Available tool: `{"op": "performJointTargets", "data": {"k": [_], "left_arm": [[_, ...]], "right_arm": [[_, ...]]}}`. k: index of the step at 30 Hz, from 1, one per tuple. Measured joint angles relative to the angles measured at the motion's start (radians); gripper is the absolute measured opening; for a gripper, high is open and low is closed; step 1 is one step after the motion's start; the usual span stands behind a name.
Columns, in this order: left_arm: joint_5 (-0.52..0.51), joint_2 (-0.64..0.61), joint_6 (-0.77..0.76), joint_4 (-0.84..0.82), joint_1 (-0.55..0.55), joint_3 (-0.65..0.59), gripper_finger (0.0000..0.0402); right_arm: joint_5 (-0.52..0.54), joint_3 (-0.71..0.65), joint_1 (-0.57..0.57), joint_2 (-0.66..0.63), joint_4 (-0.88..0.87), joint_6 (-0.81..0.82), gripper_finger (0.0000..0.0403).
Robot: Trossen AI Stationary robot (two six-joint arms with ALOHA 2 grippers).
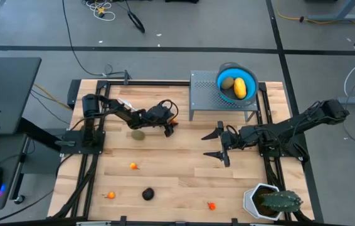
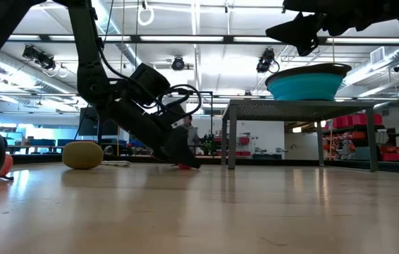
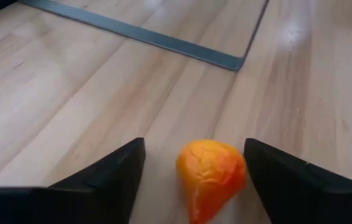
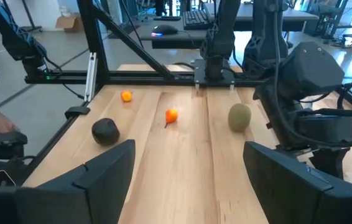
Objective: Pick & Place Fruit
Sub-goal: Put the orange pear into the blue strainer bowl on the shelf
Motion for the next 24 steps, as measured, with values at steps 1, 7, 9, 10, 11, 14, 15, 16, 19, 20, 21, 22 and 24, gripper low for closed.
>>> {"op": "performJointTargets", "data": {"k": [1,7,9,10,11,14,15,16,19,20,21,22,24], "left_arm": [[-0.002,0.0,0.001,-0.007,0.0,0.001,0.0258],[0.005,-0.021,0.001,-0.048,0.002,0.001,0.018],[0.019,-0.051,0.0,-0.086,0.001,-0.002,0.0155],[0.039,-0.067,0.0,-0.111,0.0,-0.002,0.0144],[0.053,-0.083,0.005,-0.133,0.0,-0.004,0.0134],[0.072,-0.149,0.04,-0.185,-0.015,-0.006,0.0116],[0.072,-0.171,0.055,-0.189,-0.023,-0.004,0.0114],[0.07,-0.196,0.076,-0.2,-0.034,-0.004,0.0115],[0.046,-0.254,0.161,-0.177,-0.083,-0.005,0.0129],[0.033,-0.274,0.196,-0.155,-0.103,-0.005,0.0135],[0.018,-0.295,0.232,-0.122,-0.127,-0.005,0.0141],[-0.002,-0.312,0.278,-0.083,-0.151,-0.004,0.0146],[-0.055,-0.343,0.371,-0.036,-0.206,-0.003,0.0151]], "right_arm": [[0.0,0.0,0.0,0.0,0.0,0.0,0.0309],[0.0,0.0,0.0,0.0,0.0,0.0,0.0309],[0.019,0.0,0.0,0.0,0.0,0.0,0.0309],[0.04,0.0,0.0,0.003,0.001,0.0,0.0309],[0.062,0.0,0.0,0.008,0.001,-0.001,0.0309],[0.155,0.0,-0.001,0.035,0.001,0.003,0.0309],[0.186,0.0,-0.002,0.046,0.0,0.011,0.0309],[0.215,0.0,-0.002,0.058,0.0,0.02,0.0309],[0.26,0.0,-0.003,0.096,0.017,0.045,0.0309],[0.262,0.0,-0.003,0.111,0.031,0.053,0.0309],[0.262,0.0,-0.004,0.123,0.048,0.054,0.0309],[0.262,0.0,-0.005,0.133,0.067,0.056,0.0309],[0.262,0.0,-0.006,0.15,0.109,0.063,0.0309]]}}
